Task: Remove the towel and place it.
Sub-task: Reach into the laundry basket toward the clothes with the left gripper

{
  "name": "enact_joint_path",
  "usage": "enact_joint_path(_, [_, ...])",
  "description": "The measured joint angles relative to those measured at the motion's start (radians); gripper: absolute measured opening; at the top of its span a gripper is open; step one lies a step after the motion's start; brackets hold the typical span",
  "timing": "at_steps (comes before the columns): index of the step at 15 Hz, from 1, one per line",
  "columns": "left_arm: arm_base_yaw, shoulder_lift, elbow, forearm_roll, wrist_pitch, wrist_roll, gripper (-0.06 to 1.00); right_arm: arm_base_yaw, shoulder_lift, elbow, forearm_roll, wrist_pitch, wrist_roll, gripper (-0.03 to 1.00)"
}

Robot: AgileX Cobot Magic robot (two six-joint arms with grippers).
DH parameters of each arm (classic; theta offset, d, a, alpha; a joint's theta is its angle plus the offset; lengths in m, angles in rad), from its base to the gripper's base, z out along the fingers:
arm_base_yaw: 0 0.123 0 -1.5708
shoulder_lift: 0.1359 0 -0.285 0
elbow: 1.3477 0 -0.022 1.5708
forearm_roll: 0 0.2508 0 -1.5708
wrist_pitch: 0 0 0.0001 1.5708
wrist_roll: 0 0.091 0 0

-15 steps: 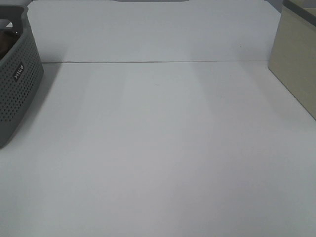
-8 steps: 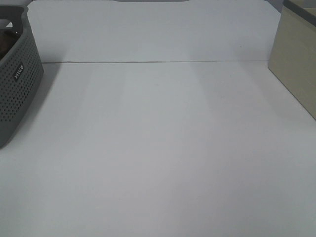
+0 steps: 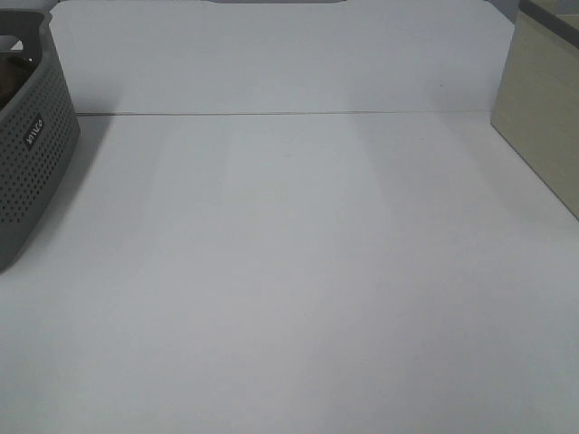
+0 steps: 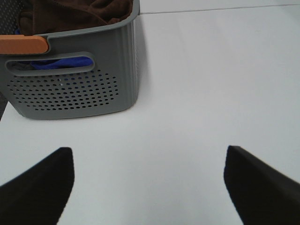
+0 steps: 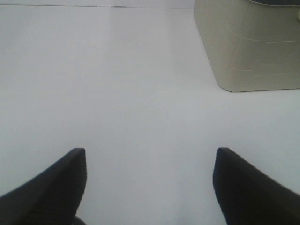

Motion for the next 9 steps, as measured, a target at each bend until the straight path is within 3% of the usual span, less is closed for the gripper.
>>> enact_joint_path(2, [0.000,0.000,0.000,0.000,0.000,0.000,0.95,0.000,0.000,0.000,0.000,0.000,0.000,0.73])
enact_joint_path(3, [0.000,0.000,0.000,0.000,0.000,0.000,0.97,0.000,0.000,0.000,0.000,0.000,0.000,0.73])
enact_joint_path(9, [0.000,0.000,0.000,0.000,0.000,0.000,0.99,0.000,0.000,0.000,0.000,0.000,0.000,0.73])
